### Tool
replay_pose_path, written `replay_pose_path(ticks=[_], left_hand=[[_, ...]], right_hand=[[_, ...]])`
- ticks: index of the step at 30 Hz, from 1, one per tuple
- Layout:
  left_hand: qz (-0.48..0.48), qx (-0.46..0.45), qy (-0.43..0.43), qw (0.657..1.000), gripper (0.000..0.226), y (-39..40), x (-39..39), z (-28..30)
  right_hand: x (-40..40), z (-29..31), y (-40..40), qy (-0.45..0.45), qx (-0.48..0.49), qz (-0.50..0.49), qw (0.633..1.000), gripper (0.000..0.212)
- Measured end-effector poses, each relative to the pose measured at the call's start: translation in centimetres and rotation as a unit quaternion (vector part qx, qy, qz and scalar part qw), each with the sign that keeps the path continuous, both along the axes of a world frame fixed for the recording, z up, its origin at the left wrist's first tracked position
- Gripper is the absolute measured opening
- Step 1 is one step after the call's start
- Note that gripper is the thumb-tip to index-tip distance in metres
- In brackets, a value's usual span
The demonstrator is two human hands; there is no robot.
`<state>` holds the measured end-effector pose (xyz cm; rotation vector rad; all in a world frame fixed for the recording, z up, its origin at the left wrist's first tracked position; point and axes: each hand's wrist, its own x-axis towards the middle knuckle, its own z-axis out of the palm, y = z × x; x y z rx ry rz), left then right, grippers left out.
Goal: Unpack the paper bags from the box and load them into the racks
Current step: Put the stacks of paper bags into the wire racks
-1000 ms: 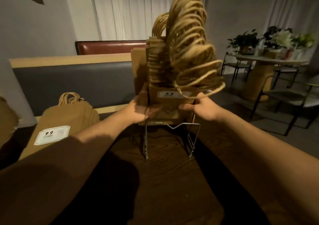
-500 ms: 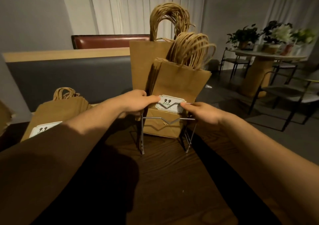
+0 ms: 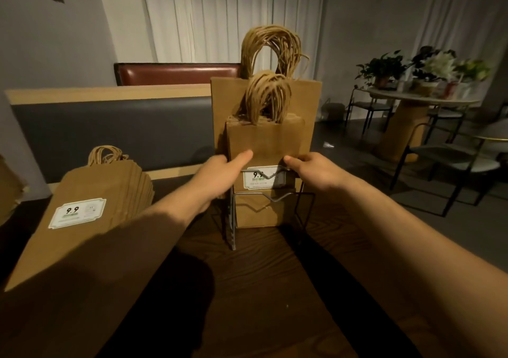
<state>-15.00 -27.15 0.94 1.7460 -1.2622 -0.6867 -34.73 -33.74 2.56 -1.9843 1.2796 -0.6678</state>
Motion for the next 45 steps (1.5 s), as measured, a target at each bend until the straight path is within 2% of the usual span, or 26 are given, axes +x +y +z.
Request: replay_pose_path(ticks=[3,5,8,10,11,13,16,20,22,24,26,28,32,34,37,40,42,45], left_hand=[[0.036,-0.09,0.034,0.995,0.077,0.1,-1.3,2.6],[0.032,-0.11,0.095,0.989,0.081,-0.2,-2.5,3.3],[0.042,-0.105,0.145,0.983,0.082,-0.4,-3.4,2.7],[0.008,-0.094,0.186,0.978,0.09,0.0,-3.0,2.7],[-0.012,-0.089,0.204,0.975,0.094,0.3,-2.7,2.9],[-0.039,-0.092,0.213,0.972,0.085,1.1,-2.3,3.6],[-0.072,-0.119,0.179,0.974,0.072,3.0,-2.0,4.3],[-0.042,-0.129,0.074,0.988,0.081,6.7,-0.9,5.7],[0.006,-0.133,0.007,0.991,0.074,9.4,0.3,6.7],[0.049,-0.127,-0.062,0.989,0.071,11.8,2.3,7.3],[0.09,-0.109,-0.11,0.984,0.068,14.3,5.4,7.3],[0.144,-0.07,-0.137,0.978,0.064,16.9,8.9,6.7],[0.233,0.08,-0.146,0.958,0.053,18.6,15.6,2.3],[0.243,0.128,-0.082,0.958,0.043,18.3,17.7,0.2],[0.256,0.156,0.018,0.954,0.051,16.8,20.3,-1.8],[0.24,0.175,0.162,0.941,0.064,14.9,23.0,-3.3],[0.221,0.178,0.228,0.932,0.056,13.9,24.2,-3.8],[0.207,0.174,0.283,0.92,0.037,13.1,25.4,-3.6]], right_hand=[[-0.6,0.5,0.1,-0.098,0.008,-0.014,0.995,0.035],[0.3,0.4,0.7,-0.157,0.002,-0.032,0.987,0.032],[1.5,-0.2,1.3,-0.157,-0.003,-0.057,0.986,0.048],[1.4,0.3,1.5,-0.152,0.026,-0.045,0.987,0.059],[1.2,0.8,1.5,-0.15,0.043,-0.035,0.987,0.061],[0.7,1.9,2.1,-0.144,0.043,-0.022,0.988,0.058],[0.1,3.3,4.0,-0.17,0.0,-0.013,0.985,0.055],[0.3,5.9,8.6,-0.194,-0.1,-0.024,0.976,0.066],[0.9,7.0,11.6,-0.213,-0.198,-0.025,0.956,0.053],[2.2,7.8,13.4,-0.244,-0.248,-0.016,0.937,0.038],[4.6,7.5,14.5,-0.249,-0.217,0.005,0.944,0.041],[8.1,6.5,15.2,-0.229,-0.152,0.035,0.961,0.056],[15.3,2.3,15.2,-0.17,0.073,0.068,0.98,0.073],[18.3,-0.1,15.1,-0.136,0.175,0.08,0.972,0.071],[22.6,-3.0,13.6,-0.118,0.276,0.078,0.951,0.085],[25.8,-4.7,12.1,-0.121,0.314,0.065,0.939,0.091],[27.5,-5.8,11.1,-0.132,0.332,0.064,0.932,0.09],[28.5,-6.2,10.7,-0.132,0.314,0.074,0.937,0.073]])
